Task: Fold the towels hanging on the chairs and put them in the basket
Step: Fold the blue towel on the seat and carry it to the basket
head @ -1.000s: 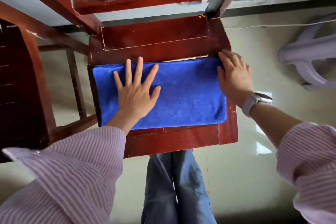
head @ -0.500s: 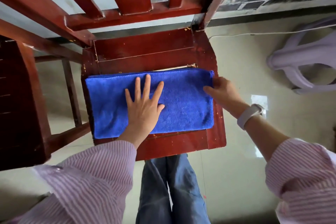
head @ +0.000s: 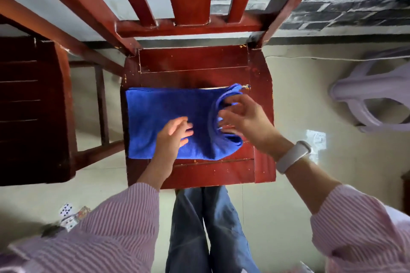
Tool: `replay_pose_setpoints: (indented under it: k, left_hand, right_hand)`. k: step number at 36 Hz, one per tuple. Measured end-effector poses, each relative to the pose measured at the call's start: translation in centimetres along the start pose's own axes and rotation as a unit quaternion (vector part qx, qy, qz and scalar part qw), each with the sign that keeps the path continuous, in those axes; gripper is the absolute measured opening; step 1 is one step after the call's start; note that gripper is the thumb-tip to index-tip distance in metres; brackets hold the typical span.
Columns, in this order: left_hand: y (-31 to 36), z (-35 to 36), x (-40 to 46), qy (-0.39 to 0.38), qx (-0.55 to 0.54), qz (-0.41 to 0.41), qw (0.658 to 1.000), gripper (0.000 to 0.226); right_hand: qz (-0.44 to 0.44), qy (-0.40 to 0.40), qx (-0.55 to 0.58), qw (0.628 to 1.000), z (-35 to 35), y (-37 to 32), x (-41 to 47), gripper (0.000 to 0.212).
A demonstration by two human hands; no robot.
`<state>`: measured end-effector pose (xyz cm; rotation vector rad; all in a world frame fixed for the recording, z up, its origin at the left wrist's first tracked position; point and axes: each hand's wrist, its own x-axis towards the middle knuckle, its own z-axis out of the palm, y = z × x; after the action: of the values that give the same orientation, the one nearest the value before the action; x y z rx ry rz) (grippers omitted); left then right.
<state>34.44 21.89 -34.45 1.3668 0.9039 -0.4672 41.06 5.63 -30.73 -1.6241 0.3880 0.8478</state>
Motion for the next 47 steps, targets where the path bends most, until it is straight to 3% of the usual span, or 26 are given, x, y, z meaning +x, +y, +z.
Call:
replay_pose_setpoints:
  k: [3,6,8,10,15,17,20,23,27,32,39,44,47]
  left_hand:
    - [-0.3,-1.8,-1.0,0.016,-0.2,-0.089,0.976,0.026]
    - [-1.2,-3.2,-1.5,0.037,-0.275,-0.123,0.953,0.034]
    - [-1.8,-3.4,-1.7,0.048,-0.25,-0.115,0.96,0.028]
    - [-2.6,-3.5,-1.7,0.072,-0.194,-0.076,0.975,0.031]
    - [-3.5,-2.2,-1.6,0.114,-0.062,0.062,0.99,0.042]
    - [-4.0,-1.6,-1.3,0.147,-0.018,0.124,0.981,0.045]
    - [-4.6,-1.1,-0.6,0.194,0.05,0.173,0.964,0.043]
    - [-4.9,-1.2,-0.1,0.224,0.081,0.157,0.959,0.027]
    - [-5.0,-2.0,-0.3,0.269,0.016,0.089,0.959,0.019]
    - [-5.7,-2.9,-1.2,0.254,-0.062,0.048,0.964,0.023]
    - [-6.6,-4.2,-0.9,0.272,-0.033,0.018,0.962,0.017]
    - [-6.2,-4.4,-1.4,0.232,-0.038,0.019,0.972,0.027]
    - [-6.6,-4.7,-1.9,0.223,-0.001,0.016,0.975,0.027]
  right_hand:
    - [-0.011,-0.096,0.011,0.995,3.3,-2.0,0.5,0.007]
    - [-0.051,-0.031,-0.06,0.996,4.8,-2.0,2.5,0.021]
    - [-0.095,0.054,-0.18,0.978,4.7,-1.4,3.7,0.014]
    - [-0.131,0.089,-0.287,0.945,4.6,-1.0,4.8,0.016]
    - [-0.197,0.009,-0.502,0.842,4.7,-1.5,7.7,0.037]
    - [-0.185,-0.014,-0.536,0.824,5.1,-2.0,9.0,0.041]
    - [-0.175,-0.049,-0.521,0.834,6.1,-2.7,10.5,0.036]
    - [-0.165,-0.063,-0.531,0.828,6.8,-2.8,11.4,0.024]
    - [-0.135,-0.058,-0.501,0.853,7.1,-3.0,11.6,0.021]
    - [-0.134,-0.042,-0.442,0.886,6.9,-2.9,11.3,0.012]
    - [-0.136,-0.081,-0.511,0.845,8.5,-2.8,11.3,0.018]
    - [-0.139,-0.072,-0.51,0.846,9.6,-3.2,11.5,0.036]
    - [-0.134,-0.097,-0.525,0.835,9.6,-3.6,11.3,0.017]
